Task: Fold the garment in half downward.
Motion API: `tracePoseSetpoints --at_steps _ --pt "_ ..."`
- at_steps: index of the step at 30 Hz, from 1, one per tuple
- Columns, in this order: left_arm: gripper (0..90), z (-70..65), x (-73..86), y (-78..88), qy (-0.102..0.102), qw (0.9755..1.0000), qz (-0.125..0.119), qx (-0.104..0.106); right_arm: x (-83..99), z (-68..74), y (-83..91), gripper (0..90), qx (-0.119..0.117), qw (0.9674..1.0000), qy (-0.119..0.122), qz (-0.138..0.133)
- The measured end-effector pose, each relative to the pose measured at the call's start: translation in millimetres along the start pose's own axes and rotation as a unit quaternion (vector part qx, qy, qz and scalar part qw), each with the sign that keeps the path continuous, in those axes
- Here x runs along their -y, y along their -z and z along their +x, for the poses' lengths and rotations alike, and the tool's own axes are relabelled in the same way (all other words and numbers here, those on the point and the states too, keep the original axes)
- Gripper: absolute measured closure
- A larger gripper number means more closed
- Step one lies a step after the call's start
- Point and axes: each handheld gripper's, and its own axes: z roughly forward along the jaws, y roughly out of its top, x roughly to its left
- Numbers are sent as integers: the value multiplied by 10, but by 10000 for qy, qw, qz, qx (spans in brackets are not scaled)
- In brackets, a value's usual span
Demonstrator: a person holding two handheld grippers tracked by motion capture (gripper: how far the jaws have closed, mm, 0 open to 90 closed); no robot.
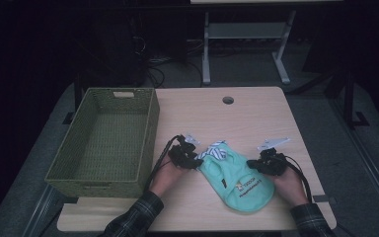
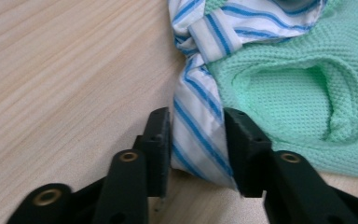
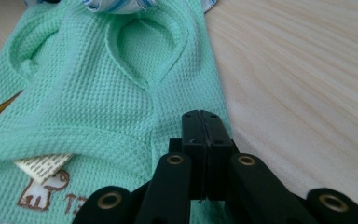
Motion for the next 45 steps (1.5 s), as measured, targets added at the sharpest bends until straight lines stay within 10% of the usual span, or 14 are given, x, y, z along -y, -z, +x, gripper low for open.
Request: tracePoseSetpoints --at_steps 7,19,45 --pt "766 -28 -9 -1 -50 9999 57 74 -85 73 105 881 -25 9997 104 -199" --pt "805 -8 -16 -1 1 10000 45 76 -201 417 -16 885 -756 9960 356 -326" --pt "834 -38 -162 434 253 9933 -1061 380 -210 498 -270 895 -600 9964 598 7"
